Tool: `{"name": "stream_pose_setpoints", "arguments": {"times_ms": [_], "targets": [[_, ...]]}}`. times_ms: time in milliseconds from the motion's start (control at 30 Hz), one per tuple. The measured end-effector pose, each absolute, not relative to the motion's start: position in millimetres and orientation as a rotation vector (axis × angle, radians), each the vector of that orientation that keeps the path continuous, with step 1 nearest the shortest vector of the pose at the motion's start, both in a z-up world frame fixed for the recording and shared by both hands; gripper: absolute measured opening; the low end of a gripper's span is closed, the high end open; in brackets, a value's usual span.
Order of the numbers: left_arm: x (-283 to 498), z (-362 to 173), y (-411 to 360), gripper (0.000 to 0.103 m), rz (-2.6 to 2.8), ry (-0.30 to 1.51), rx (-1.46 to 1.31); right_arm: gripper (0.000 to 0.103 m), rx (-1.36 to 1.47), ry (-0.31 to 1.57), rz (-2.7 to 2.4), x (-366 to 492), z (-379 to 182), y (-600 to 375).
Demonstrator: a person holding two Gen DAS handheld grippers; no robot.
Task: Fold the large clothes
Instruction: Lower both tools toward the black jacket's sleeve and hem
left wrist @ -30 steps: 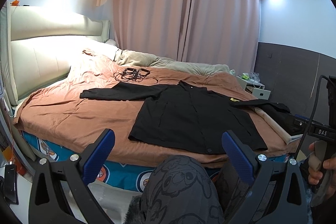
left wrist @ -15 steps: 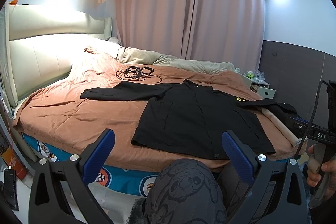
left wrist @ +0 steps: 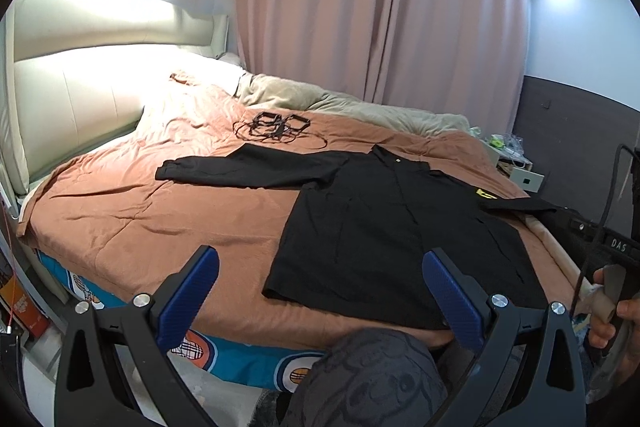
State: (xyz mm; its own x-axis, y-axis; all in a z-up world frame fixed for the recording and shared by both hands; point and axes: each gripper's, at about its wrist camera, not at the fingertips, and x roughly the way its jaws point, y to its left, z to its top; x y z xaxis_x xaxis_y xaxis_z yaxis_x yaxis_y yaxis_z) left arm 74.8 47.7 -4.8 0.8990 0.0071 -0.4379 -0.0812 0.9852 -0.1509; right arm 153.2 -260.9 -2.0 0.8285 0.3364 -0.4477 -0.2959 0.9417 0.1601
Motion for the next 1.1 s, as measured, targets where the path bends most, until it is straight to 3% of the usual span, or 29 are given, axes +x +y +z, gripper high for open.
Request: {"name": "stream_pose_setpoints", "arguments": {"times_ms": [567,867,1100], "targets": [[184.8,-22.8,113.5,0.103,0.108,0.535,-0.247,0.103,0.166,0.543,0.412,279.0,-0.8,-206.3],[246.6,-29.2,160.2,0.094,0.128,0.563,-0.315,0.103,0.27,0.58,0.442,349.9,-14.5,-172.3],[299.1,-42.0,196.6,0.087,0.153,0.591,-0.366,0.09,0.282,0.599,0.458,405.7,-40.7,-136.9]]}}
